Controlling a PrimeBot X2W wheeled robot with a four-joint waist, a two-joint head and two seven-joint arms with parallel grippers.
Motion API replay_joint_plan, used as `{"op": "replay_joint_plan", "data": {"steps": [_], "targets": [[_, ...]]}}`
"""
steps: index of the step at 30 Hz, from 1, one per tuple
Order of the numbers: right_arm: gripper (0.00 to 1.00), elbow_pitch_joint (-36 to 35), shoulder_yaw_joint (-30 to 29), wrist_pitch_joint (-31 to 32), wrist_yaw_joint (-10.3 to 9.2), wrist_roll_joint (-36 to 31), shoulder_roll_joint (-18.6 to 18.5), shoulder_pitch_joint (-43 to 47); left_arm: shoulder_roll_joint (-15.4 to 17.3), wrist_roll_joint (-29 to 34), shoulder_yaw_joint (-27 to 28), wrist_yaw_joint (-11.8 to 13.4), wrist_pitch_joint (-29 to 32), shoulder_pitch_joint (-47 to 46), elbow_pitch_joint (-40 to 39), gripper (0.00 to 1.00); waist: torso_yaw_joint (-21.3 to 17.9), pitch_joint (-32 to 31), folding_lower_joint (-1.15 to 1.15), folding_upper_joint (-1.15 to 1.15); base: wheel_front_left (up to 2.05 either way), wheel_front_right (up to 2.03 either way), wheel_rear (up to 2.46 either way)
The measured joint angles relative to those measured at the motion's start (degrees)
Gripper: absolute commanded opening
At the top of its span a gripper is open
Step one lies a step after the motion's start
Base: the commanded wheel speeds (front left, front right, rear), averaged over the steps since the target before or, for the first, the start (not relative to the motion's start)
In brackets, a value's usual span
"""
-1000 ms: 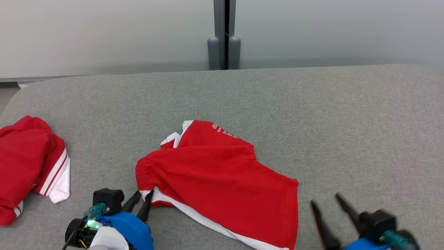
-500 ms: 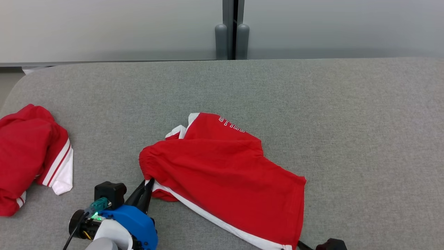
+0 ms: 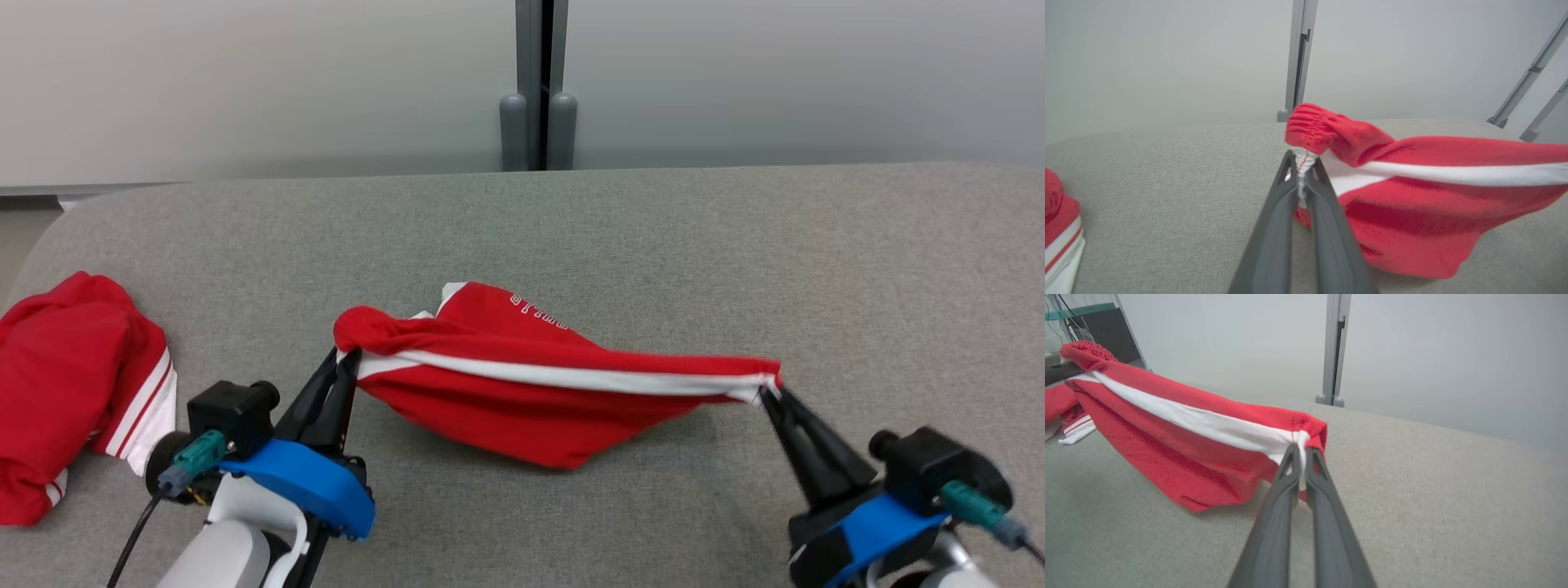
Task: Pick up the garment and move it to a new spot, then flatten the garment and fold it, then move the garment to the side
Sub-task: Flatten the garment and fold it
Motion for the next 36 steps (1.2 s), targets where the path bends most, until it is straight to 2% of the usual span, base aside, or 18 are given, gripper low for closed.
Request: {"op": "replay_joint_plan", "data": {"steps": [6,12,19,23,27,32,36], "targets": [[0.0,-7.8,-6.3,0.6,0.03,-1.4,-3.4,-8.0,1.6,1.2,0.7,1.4,2.4,-3.6,-10.1,0.0,-1.2,-2.6,0.0,0.0,0.0,0.0,0.0],[0.0,-14.2,-10.9,4.0,0.05,-2.2,-5.7,-15.7,2.3,2.7,2.1,2.8,4.3,-10.3,-18.4,0.0,-2.4,-4.9,-0.01,-0.01,0.0,0.0,0.0],[0.0,-14.2,-11.9,6.2,0.05,0.0,-6.1,-21.2,1.2,1.5,2.7,2.9,6.2,-15.1,-18.8,0.0,-3.4,-4.1,-0.01,-0.01,0.0,0.0,0.0],[0.0,-6.7,-11.4,5.8,0.07,2.3,-6.6,-29.2,-2.4,-1.3,2.9,0.5,6.0,-22.0,-8.7,0.0,-4.1,-0.5,0.0,-0.01,0.0,0.0,0.0],[0.0,2.7,-9.8,3.7,0.08,3.9,-6.3,-39.4,-6.6,-2.2,3.9,-1.7,1.8,-30.8,4.6,0.0,-4.5,2.9,0.01,0.0,0.0,0.0,0.0],[0.0,15.4,-8.2,-1.5,0.08,3.9,-3.8,-52.8,-10.6,-2.3,5.4,-4.6,-6.6,-42.8,21.8,0.0,-4.9,6.3,0.02,0.0,0.0,0.0,0.0],[0.0,26.2,-4.3,-5.8,0.08,4.2,-1.2,-57.4,-12.3,-2.4,6.7,-5.9,-9.9,-46.1,34.3,0.0,-5.6,7.2,0.01,0.0,0.0,0.0,0.0]]}}
